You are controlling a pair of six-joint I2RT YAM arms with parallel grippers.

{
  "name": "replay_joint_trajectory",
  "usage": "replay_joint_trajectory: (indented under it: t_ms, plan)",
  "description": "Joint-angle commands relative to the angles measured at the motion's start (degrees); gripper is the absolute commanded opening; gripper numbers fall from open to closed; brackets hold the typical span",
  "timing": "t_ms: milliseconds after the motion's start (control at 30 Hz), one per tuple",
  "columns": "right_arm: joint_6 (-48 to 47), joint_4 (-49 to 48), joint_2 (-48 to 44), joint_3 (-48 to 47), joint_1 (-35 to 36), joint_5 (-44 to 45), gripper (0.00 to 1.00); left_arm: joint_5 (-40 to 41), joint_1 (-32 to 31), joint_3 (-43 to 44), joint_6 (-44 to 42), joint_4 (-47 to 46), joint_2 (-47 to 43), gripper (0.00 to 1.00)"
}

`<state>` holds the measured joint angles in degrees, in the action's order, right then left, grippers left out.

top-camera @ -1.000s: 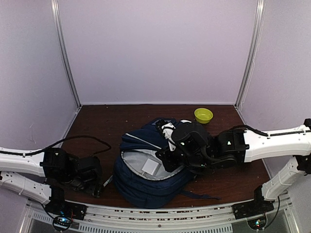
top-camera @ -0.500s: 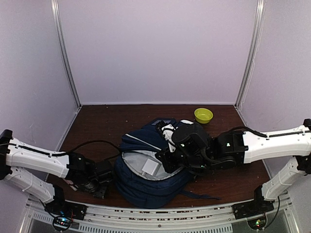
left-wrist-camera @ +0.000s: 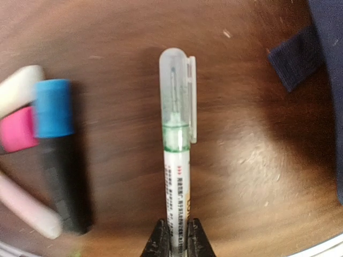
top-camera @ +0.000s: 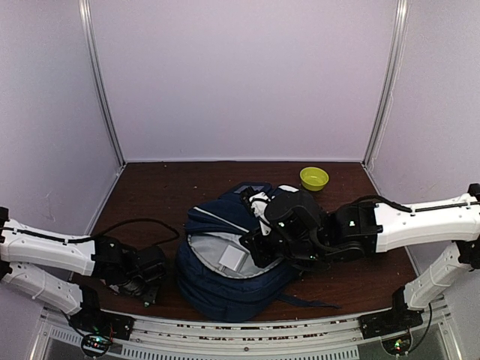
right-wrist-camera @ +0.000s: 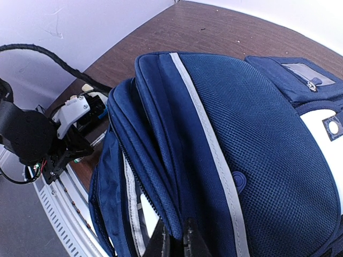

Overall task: Pack the student bag
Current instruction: Pick up the pen at the center of the board, then place the pen in the second largest pocket of the bag.

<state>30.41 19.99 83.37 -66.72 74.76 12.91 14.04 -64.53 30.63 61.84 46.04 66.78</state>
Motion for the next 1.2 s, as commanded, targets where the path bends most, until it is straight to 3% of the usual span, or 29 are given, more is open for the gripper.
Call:
replay_joint_trajectory:
  t_ms: [0, 100, 233, 433, 600, 867, 1000, 1167]
  plan:
    - [1.27, 1.17, 1.49, -3.03, -0.98, 3.69, 0.0, 6.38, 0.37, 5.52, 1.91, 10.88, -6.88, 0.0]
    - [1.86, 2.22, 1.88, -4.21, -0.95, 4.92, 0.0, 6.75, 0.21, 8.91, -1.51, 12.19, -11.61, 0.0]
    - [2.41, 3.81, 2.21, -5.64, -0.93, 7.09, 0.0, 1.89, -1.48, 11.25, -10.48, 5.55, -15.12, 0.0]
    - [2.29, 6.79, 2.85, -9.04, -1.09, 9.79, 0.0, -5.84, -7.74, 14.09, -18.65, -1.85, -15.25, 0.0]
    - [1.6, 8.77, 3.18, -11.76, -1.11, 10.1, 0.0, -13.11, -8.39, 13.24, -21.27, -10.69, -14.81, 0.0]
    - [1.2, 8.63, 1.13, -10.89, -1.11, 9.68, 0.0, -7.4, -8.26, 22.99, -17.5, -12.96, -0.82, 0.0]
    - [1.39, 7.74, -0.47, -9.8, -1.12, 9.53, 0.0, -9.03, -6.99, 30.77, -10.57, -17.06, 9.03, 0.0]
    - [1.04, 6.77, -2.16, -8.78, -1.11, 8.55, 0.0, -10.36, -5.68, 43.14, -6.54, -14.44, 21.7, 0.0]
